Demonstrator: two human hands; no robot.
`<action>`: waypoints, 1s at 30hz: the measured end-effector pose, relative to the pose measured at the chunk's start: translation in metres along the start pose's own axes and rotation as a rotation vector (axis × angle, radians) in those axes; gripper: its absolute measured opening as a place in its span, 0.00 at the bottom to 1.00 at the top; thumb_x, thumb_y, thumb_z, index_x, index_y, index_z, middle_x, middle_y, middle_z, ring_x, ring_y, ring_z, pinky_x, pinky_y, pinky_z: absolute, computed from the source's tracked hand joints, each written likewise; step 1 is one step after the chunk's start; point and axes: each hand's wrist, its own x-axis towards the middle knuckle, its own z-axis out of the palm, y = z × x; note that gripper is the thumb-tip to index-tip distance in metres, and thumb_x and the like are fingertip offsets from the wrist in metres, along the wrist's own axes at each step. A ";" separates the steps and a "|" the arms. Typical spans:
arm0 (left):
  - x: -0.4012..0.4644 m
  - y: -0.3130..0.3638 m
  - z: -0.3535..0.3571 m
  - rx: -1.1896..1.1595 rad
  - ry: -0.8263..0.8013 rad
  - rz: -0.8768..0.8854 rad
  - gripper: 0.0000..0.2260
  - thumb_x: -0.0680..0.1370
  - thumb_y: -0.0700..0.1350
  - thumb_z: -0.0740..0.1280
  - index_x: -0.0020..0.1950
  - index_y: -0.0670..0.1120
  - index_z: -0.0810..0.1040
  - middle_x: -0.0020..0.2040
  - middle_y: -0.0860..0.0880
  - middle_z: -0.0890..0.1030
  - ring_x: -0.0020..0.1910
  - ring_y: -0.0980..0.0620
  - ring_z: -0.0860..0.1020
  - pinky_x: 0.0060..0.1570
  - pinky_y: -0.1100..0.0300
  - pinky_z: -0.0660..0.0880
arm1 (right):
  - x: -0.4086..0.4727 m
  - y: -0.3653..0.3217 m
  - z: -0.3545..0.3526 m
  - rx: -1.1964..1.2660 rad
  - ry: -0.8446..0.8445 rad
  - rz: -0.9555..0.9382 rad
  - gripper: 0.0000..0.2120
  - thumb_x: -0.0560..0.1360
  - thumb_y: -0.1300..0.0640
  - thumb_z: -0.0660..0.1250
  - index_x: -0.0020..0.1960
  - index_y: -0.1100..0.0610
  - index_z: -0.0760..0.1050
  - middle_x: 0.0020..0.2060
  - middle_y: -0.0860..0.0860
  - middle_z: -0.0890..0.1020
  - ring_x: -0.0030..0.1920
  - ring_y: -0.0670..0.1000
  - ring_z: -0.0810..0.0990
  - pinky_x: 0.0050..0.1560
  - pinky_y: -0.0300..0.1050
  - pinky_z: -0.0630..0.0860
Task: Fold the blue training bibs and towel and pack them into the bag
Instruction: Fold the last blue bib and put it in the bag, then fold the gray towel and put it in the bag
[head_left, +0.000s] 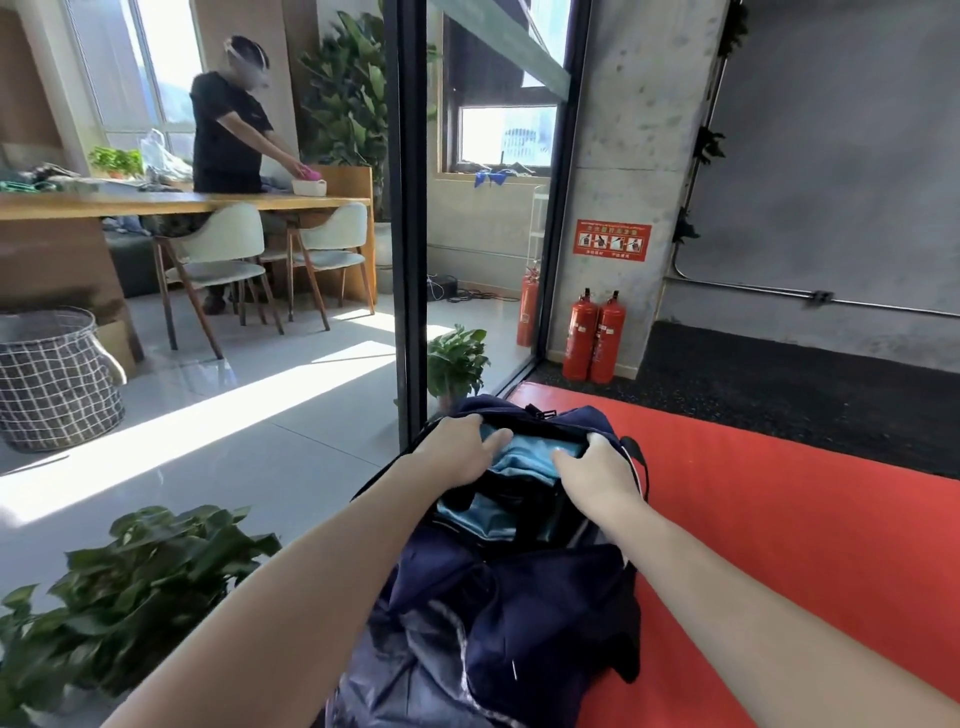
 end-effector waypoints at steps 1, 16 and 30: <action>-0.005 -0.001 -0.002 0.010 0.008 0.011 0.31 0.81 0.65 0.56 0.71 0.42 0.71 0.67 0.40 0.77 0.66 0.40 0.74 0.64 0.47 0.71 | -0.001 0.000 -0.003 -0.019 -0.030 -0.002 0.20 0.77 0.49 0.65 0.66 0.55 0.76 0.58 0.55 0.83 0.57 0.58 0.80 0.52 0.46 0.72; -0.141 0.144 0.024 -0.043 0.238 0.378 0.15 0.81 0.55 0.63 0.65 0.52 0.77 0.54 0.52 0.84 0.56 0.47 0.80 0.54 0.50 0.77 | -0.108 0.087 -0.115 0.250 -0.025 -0.189 0.12 0.75 0.59 0.70 0.58 0.53 0.78 0.52 0.48 0.83 0.51 0.53 0.84 0.57 0.56 0.80; -0.328 0.480 0.241 0.032 -0.372 0.881 0.15 0.80 0.57 0.62 0.65 0.56 0.76 0.55 0.50 0.84 0.57 0.45 0.80 0.55 0.49 0.78 | -0.296 0.407 -0.374 -0.004 0.311 0.257 0.06 0.77 0.60 0.67 0.45 0.51 0.81 0.33 0.48 0.84 0.33 0.43 0.80 0.34 0.30 0.69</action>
